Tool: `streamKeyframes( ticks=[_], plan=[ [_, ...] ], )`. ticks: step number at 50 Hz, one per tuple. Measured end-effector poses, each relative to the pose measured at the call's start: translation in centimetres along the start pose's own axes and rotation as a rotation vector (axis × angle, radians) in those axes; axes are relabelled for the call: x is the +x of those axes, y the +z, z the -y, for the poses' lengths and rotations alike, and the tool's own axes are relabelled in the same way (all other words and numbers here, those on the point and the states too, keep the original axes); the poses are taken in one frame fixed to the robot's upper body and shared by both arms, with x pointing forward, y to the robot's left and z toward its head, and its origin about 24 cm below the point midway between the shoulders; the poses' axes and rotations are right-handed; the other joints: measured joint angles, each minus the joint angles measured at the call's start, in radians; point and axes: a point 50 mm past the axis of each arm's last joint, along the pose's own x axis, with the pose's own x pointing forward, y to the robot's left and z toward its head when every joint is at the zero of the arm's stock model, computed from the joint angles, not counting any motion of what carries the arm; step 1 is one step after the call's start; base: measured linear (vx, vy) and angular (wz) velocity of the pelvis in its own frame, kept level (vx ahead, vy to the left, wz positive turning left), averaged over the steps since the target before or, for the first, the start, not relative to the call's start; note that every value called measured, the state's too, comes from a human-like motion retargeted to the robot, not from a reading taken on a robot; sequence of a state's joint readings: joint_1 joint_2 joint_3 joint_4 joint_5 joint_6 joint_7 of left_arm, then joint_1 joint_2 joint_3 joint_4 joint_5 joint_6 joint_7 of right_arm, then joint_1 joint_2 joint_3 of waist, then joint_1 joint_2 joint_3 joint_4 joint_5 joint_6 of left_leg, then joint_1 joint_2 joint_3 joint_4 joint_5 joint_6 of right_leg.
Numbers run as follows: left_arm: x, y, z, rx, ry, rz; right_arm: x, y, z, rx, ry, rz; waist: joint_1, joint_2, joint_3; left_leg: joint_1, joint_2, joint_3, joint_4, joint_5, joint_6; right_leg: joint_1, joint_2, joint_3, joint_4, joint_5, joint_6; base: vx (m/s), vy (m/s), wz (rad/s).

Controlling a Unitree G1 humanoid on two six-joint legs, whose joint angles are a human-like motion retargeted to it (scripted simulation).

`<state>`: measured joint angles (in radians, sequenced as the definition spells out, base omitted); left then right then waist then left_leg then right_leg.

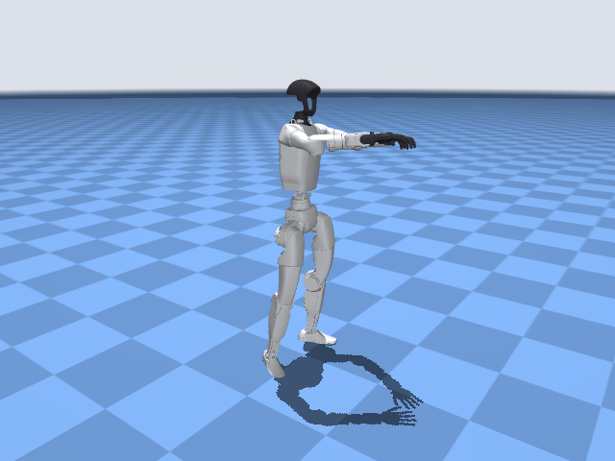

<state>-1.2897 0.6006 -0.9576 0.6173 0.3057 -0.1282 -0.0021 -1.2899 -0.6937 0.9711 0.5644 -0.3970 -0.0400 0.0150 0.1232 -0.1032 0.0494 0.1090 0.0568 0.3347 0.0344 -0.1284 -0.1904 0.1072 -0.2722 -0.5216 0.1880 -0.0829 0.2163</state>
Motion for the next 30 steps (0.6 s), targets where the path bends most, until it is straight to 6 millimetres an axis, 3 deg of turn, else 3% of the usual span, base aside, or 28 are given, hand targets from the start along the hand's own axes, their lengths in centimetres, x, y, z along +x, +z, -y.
streamKeyframes(
  ticks=[6, 13, 20, 30],
  plan=[
    [-1.0, -1.5, 0.2, 0.088, 0.028, -0.026, 0.6, 0.8, 0.1, 0.023, -0.09, 0.013, 0.062, -0.023, -0.014, -0.003, -0.015, -0.039, -0.016, 0.002, -0.002, 0.01, -0.017, -0.038, 0.015, -0.006, -0.004, 0.05, 0.07, 0.36],
    [-2.3, -3.4, -0.2, 0.189, 0.149, -0.054, 1.4, 3.5, 0.4, -0.009, -0.22, 0.117, 0.125, -0.054, -0.036, -0.013, -0.029, -0.076, -0.031, 0.004, -0.003, 0.019, -0.028, -0.077, 0.013, -0.005, -0.007, 0.05, 0.06, 0.29],
    [-3.0, -5.1, 0.0, 0.159, 0.068, -0.136, 2.2, 6.0, 1.1, -0.032, -0.23, 0.181, 0.18, -0.084, -0.057, -0.029, -0.04, -0.108, -0.043, 0.007, -0.004, 0.022, -0.033, -0.111, 0.005, 0.0, -0.009, 0.05, 0.05, 0.25],
    [-3.4, -6.5, -0.4, 0.109, 0.012, -0.235, 3.6, 7.9, 2.1, -0.029, -0.179, 0.17, 0.244, -0.12, -0.071, -0.043, -0.054, -0.152, -0.069, 0.018, -0.007, 0.022, -0.044, -0.155, 0.01, 0.0, -0.015, 0.04, 0.04, 0.24]
  ],
)
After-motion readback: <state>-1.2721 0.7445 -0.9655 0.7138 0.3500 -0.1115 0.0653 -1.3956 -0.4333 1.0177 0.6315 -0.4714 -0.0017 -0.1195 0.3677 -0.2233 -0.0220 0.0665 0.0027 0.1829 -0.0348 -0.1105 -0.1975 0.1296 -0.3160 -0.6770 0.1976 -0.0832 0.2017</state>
